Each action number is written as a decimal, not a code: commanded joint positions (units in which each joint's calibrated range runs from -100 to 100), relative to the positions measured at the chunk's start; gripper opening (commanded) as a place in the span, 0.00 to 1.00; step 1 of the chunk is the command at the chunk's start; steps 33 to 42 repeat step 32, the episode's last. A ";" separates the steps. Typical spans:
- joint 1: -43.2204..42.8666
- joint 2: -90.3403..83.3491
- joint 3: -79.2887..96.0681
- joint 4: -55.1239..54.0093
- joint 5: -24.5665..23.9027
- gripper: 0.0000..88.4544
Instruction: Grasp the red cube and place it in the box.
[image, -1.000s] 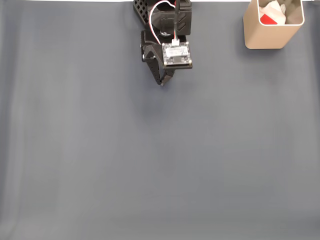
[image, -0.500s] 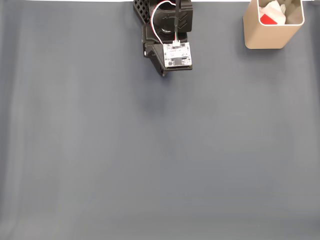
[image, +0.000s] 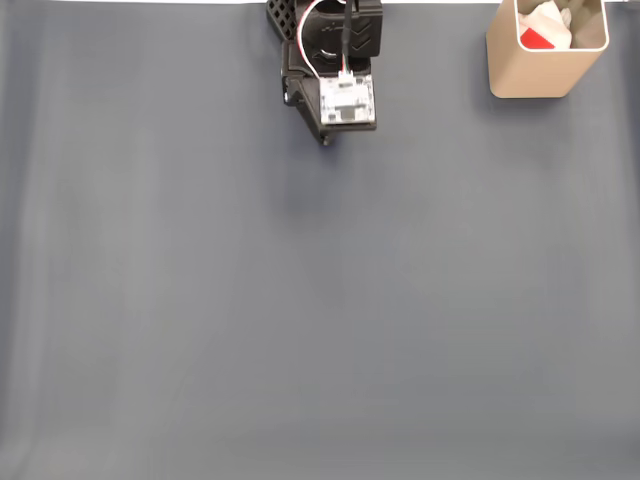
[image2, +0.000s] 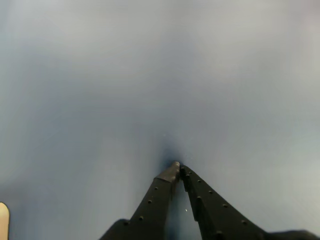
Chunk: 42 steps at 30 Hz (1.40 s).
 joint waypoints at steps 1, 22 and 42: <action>0.09 0.00 0.55 1.21 -1.47 0.00; 0.23 0.00 0.55 1.54 0.78 0.00; 0.23 0.00 0.55 1.54 0.78 0.00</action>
